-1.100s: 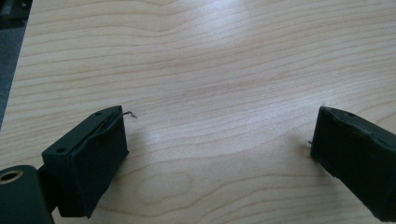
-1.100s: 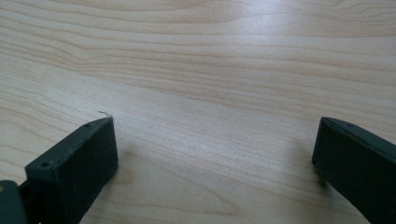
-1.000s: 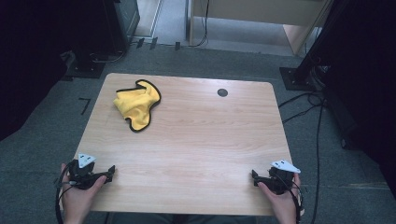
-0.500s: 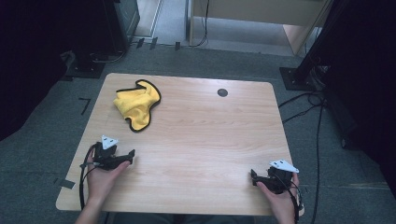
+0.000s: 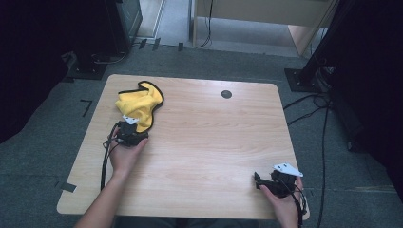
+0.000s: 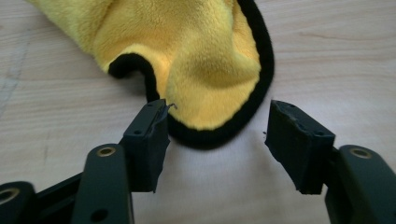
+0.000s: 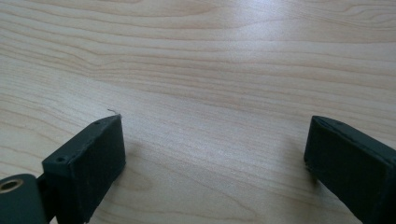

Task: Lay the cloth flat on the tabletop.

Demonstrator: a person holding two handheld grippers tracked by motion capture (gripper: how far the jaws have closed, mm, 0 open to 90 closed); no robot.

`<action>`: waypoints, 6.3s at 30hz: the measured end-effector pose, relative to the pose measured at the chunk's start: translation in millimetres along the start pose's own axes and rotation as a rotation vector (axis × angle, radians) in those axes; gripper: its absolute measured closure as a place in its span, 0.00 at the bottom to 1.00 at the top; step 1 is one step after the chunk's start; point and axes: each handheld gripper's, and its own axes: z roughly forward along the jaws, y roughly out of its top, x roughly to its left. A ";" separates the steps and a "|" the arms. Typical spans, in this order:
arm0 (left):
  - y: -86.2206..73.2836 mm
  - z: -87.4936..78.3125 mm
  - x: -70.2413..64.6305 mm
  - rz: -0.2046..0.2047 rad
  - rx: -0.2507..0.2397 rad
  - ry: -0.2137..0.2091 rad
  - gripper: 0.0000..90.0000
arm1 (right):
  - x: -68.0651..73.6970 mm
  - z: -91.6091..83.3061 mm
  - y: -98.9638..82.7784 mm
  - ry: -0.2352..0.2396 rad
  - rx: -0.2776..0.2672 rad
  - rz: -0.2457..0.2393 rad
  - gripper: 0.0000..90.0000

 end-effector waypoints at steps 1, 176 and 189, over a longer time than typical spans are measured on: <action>1.4 2.2 -0.9 0.003 -0.010 0.005 0.53 | 0.1 -0.2 0.0 -0.001 -0.001 0.001 0.07; -39.7 -39.2 -61.6 0.217 -0.035 -0.253 0.82 | 155.6 -4.4 2.4 0.354 -0.009 -0.230 0.75; -21.6 -55.0 -27.3 0.072 -0.120 -0.248 0.48 | 230.9 7.1 41.6 0.674 -0.026 -0.222 0.61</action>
